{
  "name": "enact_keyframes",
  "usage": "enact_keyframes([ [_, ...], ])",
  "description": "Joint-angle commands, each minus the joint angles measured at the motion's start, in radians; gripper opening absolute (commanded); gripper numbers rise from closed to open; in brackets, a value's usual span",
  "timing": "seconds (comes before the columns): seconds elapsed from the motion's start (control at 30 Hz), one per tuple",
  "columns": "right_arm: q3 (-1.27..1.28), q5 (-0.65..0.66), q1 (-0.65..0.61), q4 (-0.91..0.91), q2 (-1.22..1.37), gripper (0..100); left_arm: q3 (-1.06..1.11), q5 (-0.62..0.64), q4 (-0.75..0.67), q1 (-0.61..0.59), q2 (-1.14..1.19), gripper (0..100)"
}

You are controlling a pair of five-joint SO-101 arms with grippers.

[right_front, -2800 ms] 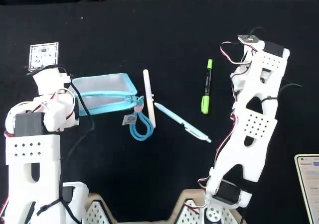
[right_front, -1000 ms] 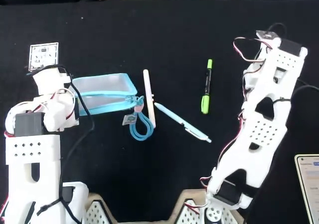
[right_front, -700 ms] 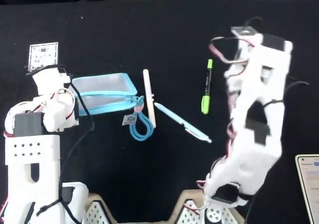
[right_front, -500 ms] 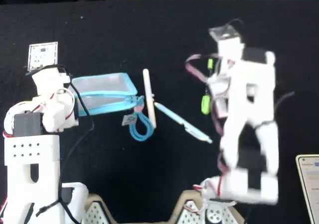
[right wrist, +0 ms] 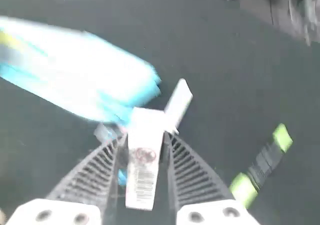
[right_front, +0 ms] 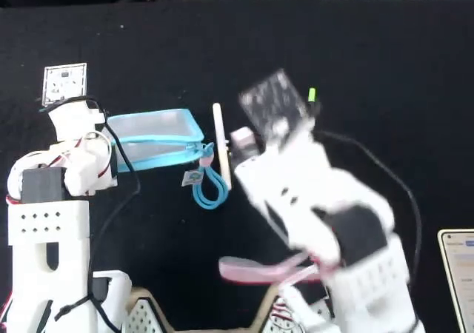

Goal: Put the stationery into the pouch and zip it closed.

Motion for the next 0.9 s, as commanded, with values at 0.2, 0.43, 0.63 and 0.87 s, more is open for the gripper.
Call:
enact_keyframes([
  [0.2, 0.415, -0.048, -0.262, -0.594, -0.349, 1.1, 0.022, 0.015, -0.002, -0.013, 0.006, 3],
  [0.43, 0.771, -0.040, -0.358, -1.094, -0.501, 1.1, 0.025, 0.015, -0.002, -0.008, 0.006, 3],
  [0.63, 0.992, -0.038, -0.353, -1.379, -0.506, 1.1, 0.025, 0.015, -0.002, -0.008, 0.006, 3],
  [0.87, 1.069, -0.037, -0.311, -1.545, -0.503, 1.1, 0.024, 0.015, -0.002, -0.008, 0.006, 3],
])
